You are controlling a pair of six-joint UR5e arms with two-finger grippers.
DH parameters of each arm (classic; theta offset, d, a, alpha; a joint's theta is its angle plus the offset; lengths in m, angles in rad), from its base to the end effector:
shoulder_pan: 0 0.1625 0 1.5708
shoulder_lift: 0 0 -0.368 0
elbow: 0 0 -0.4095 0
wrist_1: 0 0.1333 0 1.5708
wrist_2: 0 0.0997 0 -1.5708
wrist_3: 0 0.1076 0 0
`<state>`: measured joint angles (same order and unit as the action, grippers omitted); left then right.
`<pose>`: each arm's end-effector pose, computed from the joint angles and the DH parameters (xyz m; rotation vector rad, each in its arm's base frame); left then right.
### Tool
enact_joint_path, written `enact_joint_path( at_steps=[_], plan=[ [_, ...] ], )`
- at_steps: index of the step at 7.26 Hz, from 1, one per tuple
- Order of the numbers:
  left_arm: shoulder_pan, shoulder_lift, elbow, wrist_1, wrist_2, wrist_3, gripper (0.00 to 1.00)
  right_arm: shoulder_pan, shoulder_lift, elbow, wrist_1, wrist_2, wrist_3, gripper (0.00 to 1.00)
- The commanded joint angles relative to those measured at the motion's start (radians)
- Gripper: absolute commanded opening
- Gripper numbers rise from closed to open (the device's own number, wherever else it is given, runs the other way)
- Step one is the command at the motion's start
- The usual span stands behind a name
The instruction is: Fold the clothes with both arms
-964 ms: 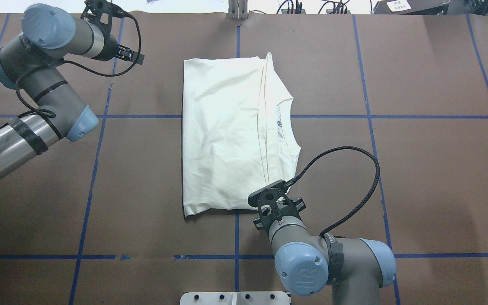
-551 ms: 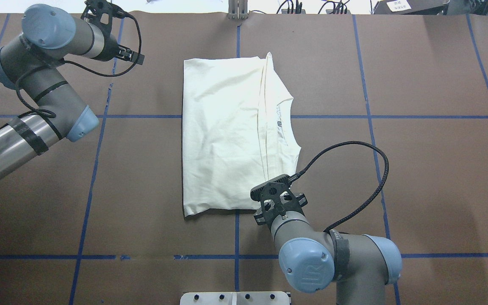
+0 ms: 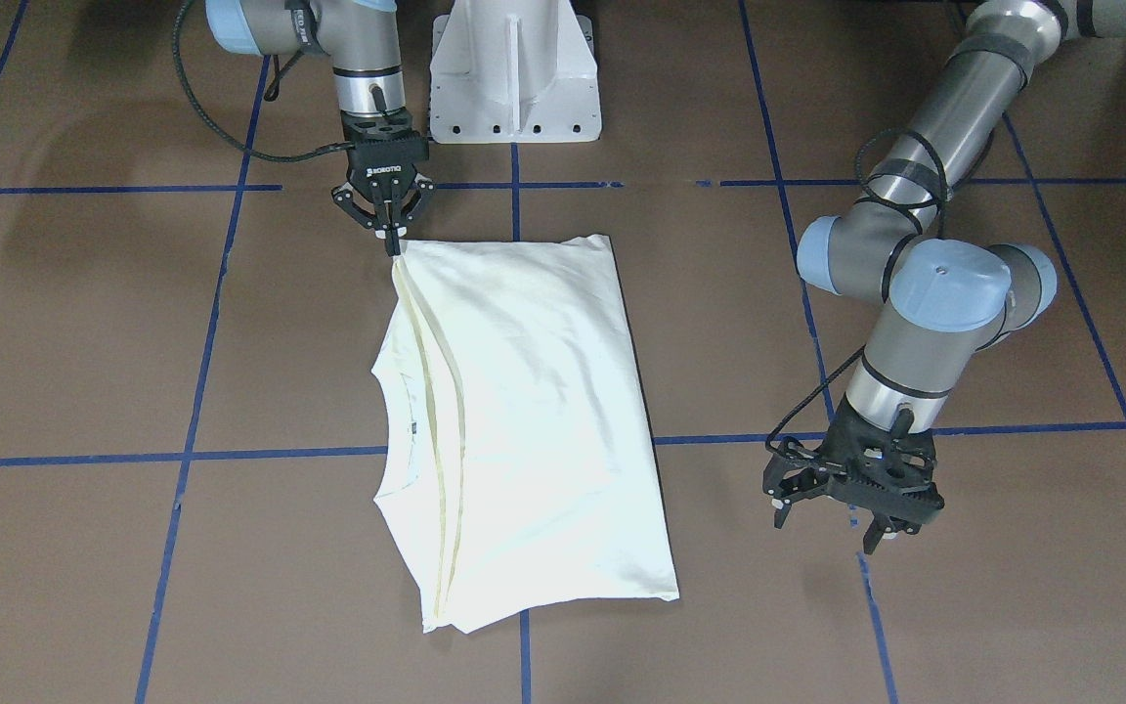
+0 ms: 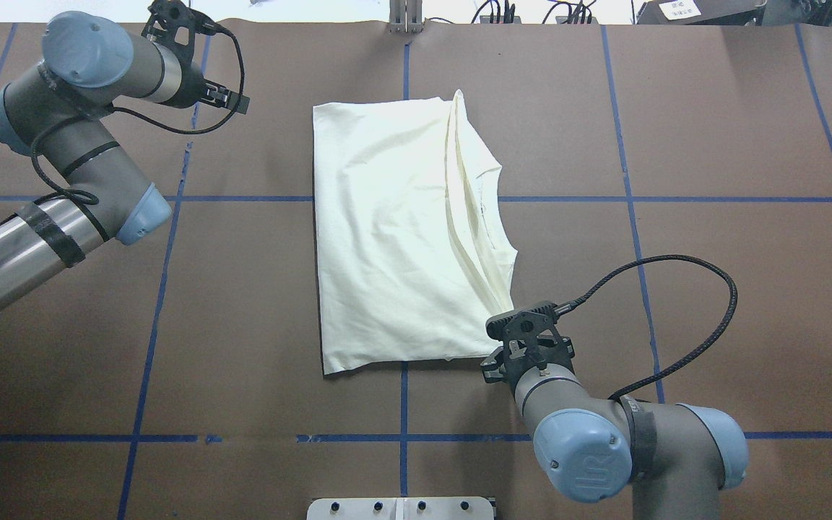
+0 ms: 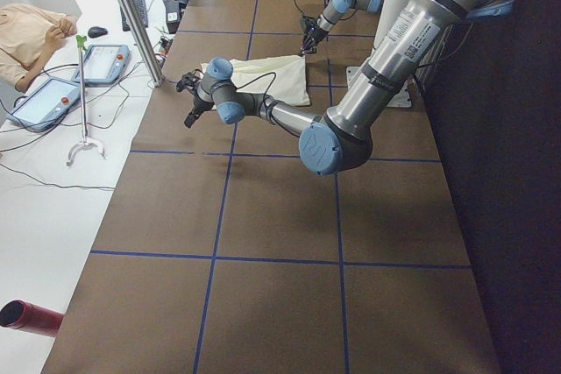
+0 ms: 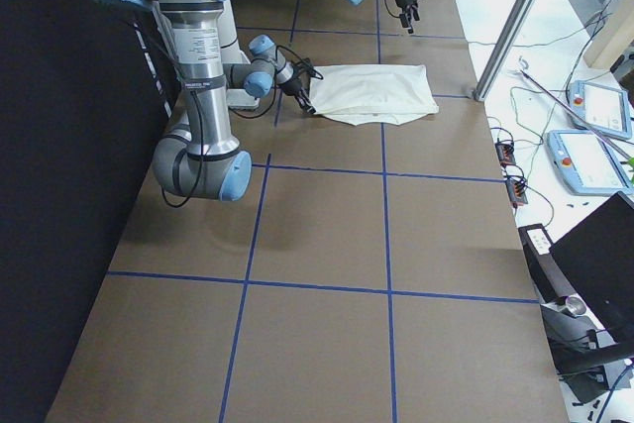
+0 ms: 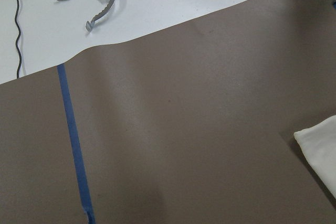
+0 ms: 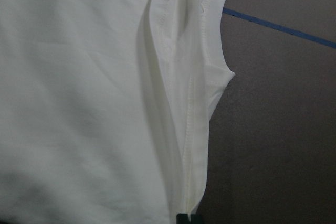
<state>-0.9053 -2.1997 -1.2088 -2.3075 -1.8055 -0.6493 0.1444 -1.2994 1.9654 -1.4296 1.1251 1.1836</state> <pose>0.3800 -0.6594 0.3242 0.6596 0.7804 0.1325 -0.5280 -0.2584 0.2591 0.6139 -0.6541 -0.0465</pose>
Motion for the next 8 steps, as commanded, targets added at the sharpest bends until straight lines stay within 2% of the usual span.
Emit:
enact_joint_path(
  at_steps=[1, 2, 3, 6, 7, 8],
  plan=[
    [0.002, 0.000, 0.000, 0.000, 0.000, -0.003, 1.00, -0.017, -0.020, 0.001, 0.000, 0.004, 0.089, 0.66],
    [0.003, 0.000, 0.000, 0.000, 0.000, -0.003, 1.00, -0.020, -0.012, 0.003, 0.000, 0.007, 0.090, 1.00],
    [0.003, 0.000, 0.000, 0.000, 0.000, -0.003, 1.00, -0.013, -0.003, 0.022, 0.000, 0.028, 0.085, 1.00],
    [0.006, -0.002, -0.012, 0.000, 0.000, -0.018, 1.00, 0.189, 0.028, 0.030, 0.099, 0.276, 0.071, 1.00],
    [0.009, -0.002, -0.015, 0.000, -0.001, -0.023, 1.00, 0.258, 0.095, -0.040, 0.095, 0.342, 0.053, 1.00],
    [0.011, -0.002, -0.018, 0.000, -0.002, -0.024, 1.00, 0.300, 0.198, -0.175, 0.095, 0.355, 0.032, 1.00]
  ],
)
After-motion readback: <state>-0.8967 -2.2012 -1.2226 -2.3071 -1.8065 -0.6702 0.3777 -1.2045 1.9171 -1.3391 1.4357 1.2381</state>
